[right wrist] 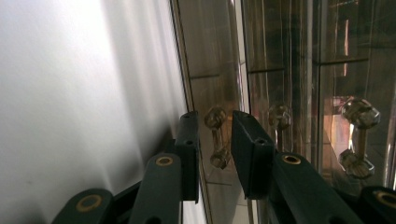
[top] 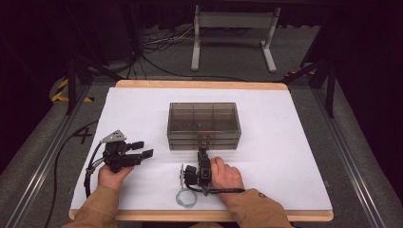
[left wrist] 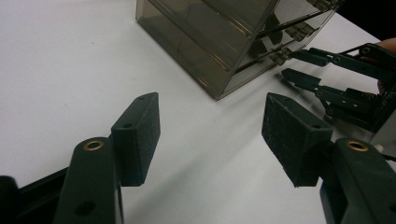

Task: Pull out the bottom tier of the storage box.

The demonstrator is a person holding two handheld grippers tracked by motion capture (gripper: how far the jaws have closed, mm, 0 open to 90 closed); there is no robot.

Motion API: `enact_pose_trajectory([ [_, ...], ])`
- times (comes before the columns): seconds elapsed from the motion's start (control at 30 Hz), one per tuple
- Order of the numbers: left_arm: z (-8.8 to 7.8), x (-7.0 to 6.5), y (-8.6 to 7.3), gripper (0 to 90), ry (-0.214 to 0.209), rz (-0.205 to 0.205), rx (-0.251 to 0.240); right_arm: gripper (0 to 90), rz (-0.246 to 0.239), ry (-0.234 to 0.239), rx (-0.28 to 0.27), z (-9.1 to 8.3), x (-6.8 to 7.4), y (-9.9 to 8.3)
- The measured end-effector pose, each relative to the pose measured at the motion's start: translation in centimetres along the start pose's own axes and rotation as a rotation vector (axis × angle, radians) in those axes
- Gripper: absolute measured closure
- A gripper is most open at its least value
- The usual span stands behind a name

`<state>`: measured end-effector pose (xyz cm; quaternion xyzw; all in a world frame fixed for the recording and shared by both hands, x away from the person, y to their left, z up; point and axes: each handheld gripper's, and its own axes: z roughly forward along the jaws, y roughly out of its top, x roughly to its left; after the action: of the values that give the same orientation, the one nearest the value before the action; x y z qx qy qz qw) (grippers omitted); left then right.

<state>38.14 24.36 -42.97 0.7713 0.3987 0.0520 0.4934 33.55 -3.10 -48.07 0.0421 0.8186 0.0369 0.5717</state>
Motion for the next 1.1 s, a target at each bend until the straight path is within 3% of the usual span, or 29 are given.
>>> enact_pose_trajectory([
  [0.23, -0.09, -0.11, -0.07, 37.1, -0.012, 0.011, -0.002, 72.4, -0.057, -0.035, 0.022, 0.42, 0.45, -0.25],
  [0.57, -0.05, -0.38, -0.11, 36.7, -0.021, 0.035, 0.006, 76.2, -0.065, -0.056, 0.039, 0.97, 0.64, -0.43],
  [0.87, -0.07, -0.72, -0.16, 36.5, -0.009, 0.059, 0.01, 79.7, -0.112, -0.083, 0.036, 0.95, 0.87, -0.54],
  [1.1, 0.01, -0.87, -0.18, 36.5, -0.01, 0.068, 0.013, 79.6, -0.13, -0.078, 0.036, 0.96, 0.89, -0.49],
])
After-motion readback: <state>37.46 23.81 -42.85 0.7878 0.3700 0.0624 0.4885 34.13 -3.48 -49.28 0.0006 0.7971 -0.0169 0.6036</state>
